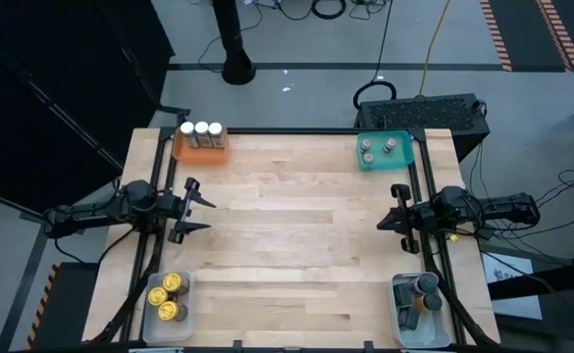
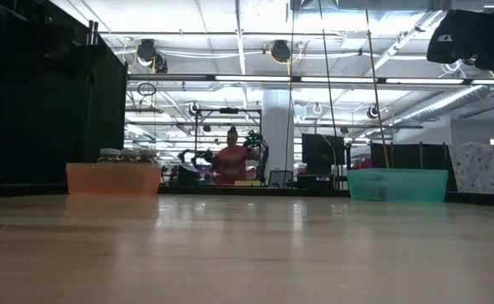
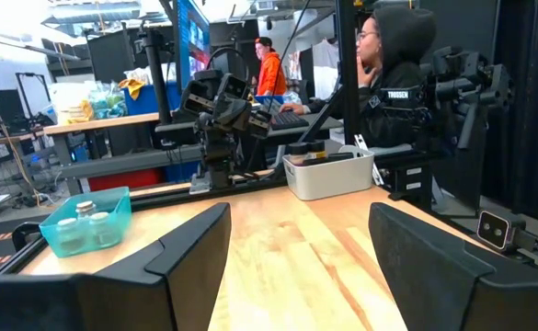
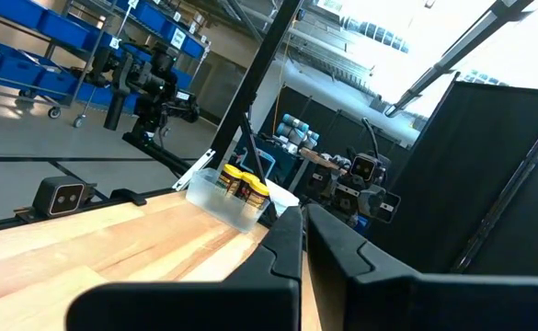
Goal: Sort spices by type
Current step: Return to Home Position
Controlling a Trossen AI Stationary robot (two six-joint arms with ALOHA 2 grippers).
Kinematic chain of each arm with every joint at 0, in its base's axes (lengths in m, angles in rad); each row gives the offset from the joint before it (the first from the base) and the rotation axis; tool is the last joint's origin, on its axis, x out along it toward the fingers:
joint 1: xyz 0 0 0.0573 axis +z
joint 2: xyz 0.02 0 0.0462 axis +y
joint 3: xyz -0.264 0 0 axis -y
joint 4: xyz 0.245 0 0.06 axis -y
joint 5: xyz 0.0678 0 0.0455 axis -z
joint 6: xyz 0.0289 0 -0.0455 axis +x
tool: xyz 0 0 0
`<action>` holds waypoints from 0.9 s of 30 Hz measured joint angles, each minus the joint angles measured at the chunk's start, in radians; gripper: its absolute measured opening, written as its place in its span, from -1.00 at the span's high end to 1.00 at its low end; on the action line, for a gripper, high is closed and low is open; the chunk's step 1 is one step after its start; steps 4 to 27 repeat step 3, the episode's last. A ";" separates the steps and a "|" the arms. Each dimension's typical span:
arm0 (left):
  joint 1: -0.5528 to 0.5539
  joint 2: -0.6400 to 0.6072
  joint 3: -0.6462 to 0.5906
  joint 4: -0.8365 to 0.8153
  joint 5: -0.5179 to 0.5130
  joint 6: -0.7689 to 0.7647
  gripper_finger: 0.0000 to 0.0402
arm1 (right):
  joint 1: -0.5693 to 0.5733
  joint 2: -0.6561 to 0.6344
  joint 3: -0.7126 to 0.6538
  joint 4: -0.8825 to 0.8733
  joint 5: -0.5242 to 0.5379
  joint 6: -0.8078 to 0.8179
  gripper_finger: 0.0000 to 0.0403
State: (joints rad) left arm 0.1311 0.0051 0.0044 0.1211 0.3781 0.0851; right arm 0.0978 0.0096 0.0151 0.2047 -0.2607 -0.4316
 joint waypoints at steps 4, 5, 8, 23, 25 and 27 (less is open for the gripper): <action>0.000 0.000 0.000 0.000 0.000 0.000 -0.32 | 0.000 0.000 0.000 0.000 0.000 0.000 1.00; 0.000 0.000 0.000 0.000 0.000 0.000 -0.32 | 0.000 0.000 0.000 0.000 0.000 0.000 1.00; 0.000 0.000 0.000 0.000 0.000 0.000 -0.32 | 0.000 0.000 0.000 0.000 0.000 0.000 1.00; 0.000 0.000 0.000 0.000 0.000 0.000 -0.32 | 0.000 0.000 0.000 0.000 0.000 0.000 1.00; 0.000 0.000 0.000 0.000 0.000 0.000 -0.32 | 0.000 0.000 0.000 0.000 0.000 0.000 1.00; 0.000 0.000 0.000 0.000 0.000 0.000 -0.32 | 0.000 0.000 0.000 0.000 0.000 0.000 1.00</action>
